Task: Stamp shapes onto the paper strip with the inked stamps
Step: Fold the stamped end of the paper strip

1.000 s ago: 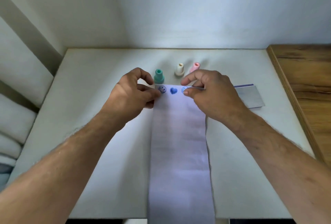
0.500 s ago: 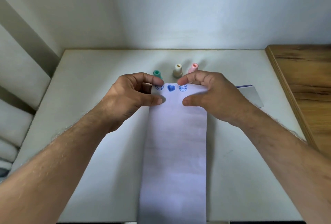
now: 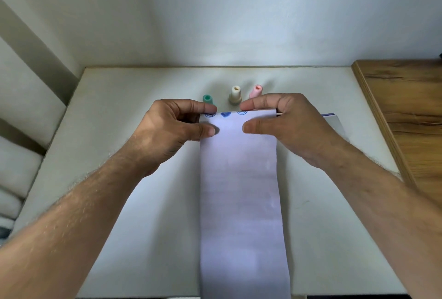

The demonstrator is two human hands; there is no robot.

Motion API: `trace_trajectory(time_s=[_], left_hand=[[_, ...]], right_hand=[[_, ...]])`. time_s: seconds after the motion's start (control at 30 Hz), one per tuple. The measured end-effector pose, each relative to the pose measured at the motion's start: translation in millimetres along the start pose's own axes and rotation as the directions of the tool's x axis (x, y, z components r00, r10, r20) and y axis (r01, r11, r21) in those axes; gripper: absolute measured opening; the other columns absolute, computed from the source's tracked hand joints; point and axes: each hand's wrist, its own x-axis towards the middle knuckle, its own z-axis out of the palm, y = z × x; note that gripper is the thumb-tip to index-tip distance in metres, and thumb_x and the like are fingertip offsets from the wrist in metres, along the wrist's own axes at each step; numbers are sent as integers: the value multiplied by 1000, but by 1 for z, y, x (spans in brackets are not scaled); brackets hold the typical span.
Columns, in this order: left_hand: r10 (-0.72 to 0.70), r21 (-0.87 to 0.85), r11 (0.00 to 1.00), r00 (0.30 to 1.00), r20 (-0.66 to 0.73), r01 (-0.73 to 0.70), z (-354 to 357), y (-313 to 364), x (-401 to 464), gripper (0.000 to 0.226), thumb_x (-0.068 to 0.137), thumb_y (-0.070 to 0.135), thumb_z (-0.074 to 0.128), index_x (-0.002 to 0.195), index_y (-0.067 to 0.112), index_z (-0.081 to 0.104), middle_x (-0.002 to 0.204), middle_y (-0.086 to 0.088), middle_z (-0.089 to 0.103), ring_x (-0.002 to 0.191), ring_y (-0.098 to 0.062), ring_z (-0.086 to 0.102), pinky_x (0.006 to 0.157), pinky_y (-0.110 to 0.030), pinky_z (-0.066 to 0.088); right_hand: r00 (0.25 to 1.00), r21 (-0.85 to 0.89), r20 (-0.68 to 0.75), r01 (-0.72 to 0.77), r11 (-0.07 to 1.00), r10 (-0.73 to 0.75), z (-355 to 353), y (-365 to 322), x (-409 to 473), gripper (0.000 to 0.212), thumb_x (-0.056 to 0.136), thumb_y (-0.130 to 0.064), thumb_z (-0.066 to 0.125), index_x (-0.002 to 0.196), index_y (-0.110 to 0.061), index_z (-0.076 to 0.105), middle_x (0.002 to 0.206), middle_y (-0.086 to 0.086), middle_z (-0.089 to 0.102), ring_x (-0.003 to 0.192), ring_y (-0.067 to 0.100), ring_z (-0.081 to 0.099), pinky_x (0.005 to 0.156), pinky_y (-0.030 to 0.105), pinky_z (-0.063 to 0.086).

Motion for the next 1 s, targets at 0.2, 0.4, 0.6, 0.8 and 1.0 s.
trace_trajectory(time_s=[0.2,0.4,0.6,0.8,1.0], left_hand=[[0,100,995,1000,-12,1,1,0,0,32,72,9,83,100,24,78,87,-1,78,72,-10,68,81,-25,58],[20,170,985,1000,-11,-18,2,0,-1,25,76,19,82,99,27,78,90,-7,76,73,-16,67,82,-33,57],[-12,-124,992,997,75,21,1,1,-1,27,78,-1,75,101,14,76,95,-16,74,84,-23,70,77,-29,57],[53,-93,995,992,112,-43,0,4,-2,39,78,-9,72,106,17,70,85,-14,76,73,-21,70,68,-27,57],[151,160,969,962,227,-190,1,1,-2,31,78,4,76,97,21,58,90,-20,67,77,-26,59,74,-37,50]], right_hand=[[995,-197,-65,66,978,-80,3,-3,-4,26,70,-27,83,93,-35,76,87,-15,74,85,6,68,78,21,54],[989,-324,-46,116,939,-138,4,-2,-6,22,79,-29,75,101,-31,76,95,-10,75,90,7,66,75,14,49],[997,-140,5,83,987,-83,4,-2,-6,37,75,-13,78,105,-35,73,103,-10,72,99,9,66,87,28,54],[992,75,123,11,997,-20,3,-4,-5,38,78,4,72,98,-27,72,94,-5,71,83,22,66,80,40,53],[988,53,153,0,999,-9,4,-2,-6,26,80,-7,72,97,-27,69,81,2,59,71,19,52,69,33,42]])
